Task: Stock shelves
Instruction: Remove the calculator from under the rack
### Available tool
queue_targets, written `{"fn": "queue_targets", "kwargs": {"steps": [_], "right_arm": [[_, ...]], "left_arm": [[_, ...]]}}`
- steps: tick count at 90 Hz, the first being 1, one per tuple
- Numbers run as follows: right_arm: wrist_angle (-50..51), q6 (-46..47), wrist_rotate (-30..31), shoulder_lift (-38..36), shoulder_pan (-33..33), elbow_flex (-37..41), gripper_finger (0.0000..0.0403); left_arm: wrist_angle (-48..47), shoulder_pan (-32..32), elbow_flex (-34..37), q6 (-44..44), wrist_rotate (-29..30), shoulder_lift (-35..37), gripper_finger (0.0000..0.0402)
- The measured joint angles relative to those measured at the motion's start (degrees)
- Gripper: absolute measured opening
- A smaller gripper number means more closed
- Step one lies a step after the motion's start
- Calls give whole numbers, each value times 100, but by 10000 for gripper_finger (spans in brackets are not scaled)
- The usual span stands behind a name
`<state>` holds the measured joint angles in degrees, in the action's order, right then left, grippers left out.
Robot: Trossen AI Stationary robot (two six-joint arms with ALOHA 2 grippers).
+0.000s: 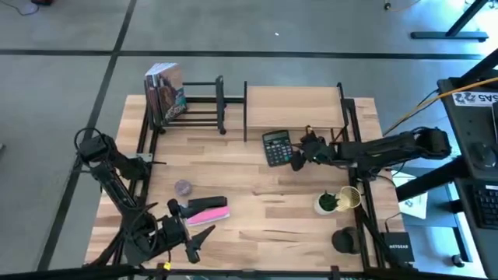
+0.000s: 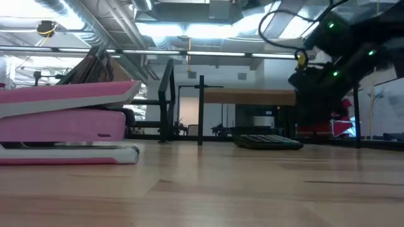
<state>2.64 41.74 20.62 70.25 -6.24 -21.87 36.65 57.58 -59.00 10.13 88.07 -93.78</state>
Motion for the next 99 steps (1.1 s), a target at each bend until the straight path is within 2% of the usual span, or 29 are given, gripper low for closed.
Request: {"fn": "queue_targets", "kwargs": {"steps": [23, 37, 47, 52, 59, 72, 99], "right_arm": [[-871, -14, -658, 972, 84, -19, 198], [-1222, -34, -1589, 1086, 447, -14, 198], [-1256, -391, -2317, 930, 811, 6, 198], [-1246, -501, -2327, 802, 978, 7, 198], [-1235, -603, -2025, 643, 1084, 3, 198], [-1468, -740, -1892, 576, 1011, 2, 198], [-2786, -1321, -2996, 1035, 470, -18, 198]], "left_arm": [[-1, 0, 0, -5, 0, 2, 276], [0, 0, 0, -4, 0, 2, 276], [2, 0, 0, -4, 2, 2, 276], [0, 0, -1, 1, 2, 2, 276], [2, 0, 0, 4, 2, 2, 276], [0, 0, -2, 20, 2, 2, 276], [-7, 0, 0, 11, 0, 2, 276]]}}
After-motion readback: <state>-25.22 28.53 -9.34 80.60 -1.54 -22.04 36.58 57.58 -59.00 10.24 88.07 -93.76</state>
